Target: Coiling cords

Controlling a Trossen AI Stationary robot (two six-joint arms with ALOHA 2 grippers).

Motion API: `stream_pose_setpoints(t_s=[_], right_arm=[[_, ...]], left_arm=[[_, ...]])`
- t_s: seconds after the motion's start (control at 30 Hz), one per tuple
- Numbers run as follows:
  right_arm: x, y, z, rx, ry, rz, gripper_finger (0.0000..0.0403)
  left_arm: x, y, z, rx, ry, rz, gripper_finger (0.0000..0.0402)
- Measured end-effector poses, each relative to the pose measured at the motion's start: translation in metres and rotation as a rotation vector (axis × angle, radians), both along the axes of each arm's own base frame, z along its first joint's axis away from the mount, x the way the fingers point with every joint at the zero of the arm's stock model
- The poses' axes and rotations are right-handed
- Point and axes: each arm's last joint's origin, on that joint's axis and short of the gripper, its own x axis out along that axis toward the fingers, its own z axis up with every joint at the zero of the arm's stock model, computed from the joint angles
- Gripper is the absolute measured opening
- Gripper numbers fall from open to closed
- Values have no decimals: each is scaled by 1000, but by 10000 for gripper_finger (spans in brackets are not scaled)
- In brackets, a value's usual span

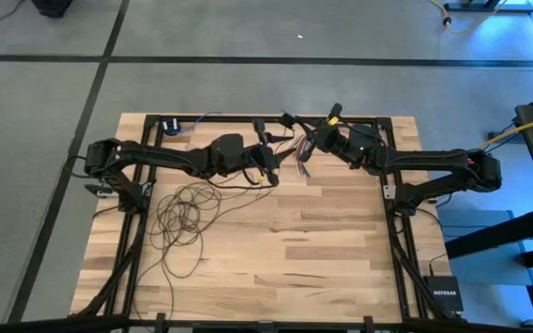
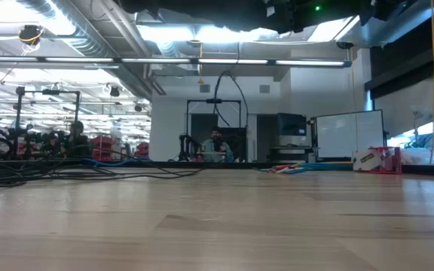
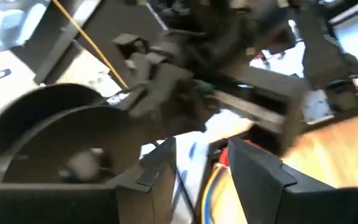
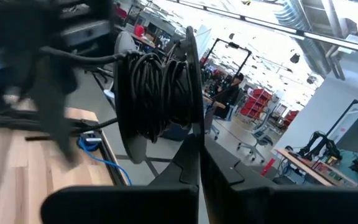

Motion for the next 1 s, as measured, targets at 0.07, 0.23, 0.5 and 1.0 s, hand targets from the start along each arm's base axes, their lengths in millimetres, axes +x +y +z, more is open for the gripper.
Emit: stream_pose_setpoints(t_s=[0.07,0.23,0.5,1.0], right_arm=[[0,0,1,3,-7,1,3],[0,0,0,4,-3,0,3],[0,0,0,5,1,-1,3],[0,0,0,4,2,0,3]], left_arm=[[0,-2,-4,-7,36,-8,140],[0,-7,-11,-33,105,-20,141],[-3,-16,-4,36,125,169,141],[-7,-32,35,-82,347,184,141]])
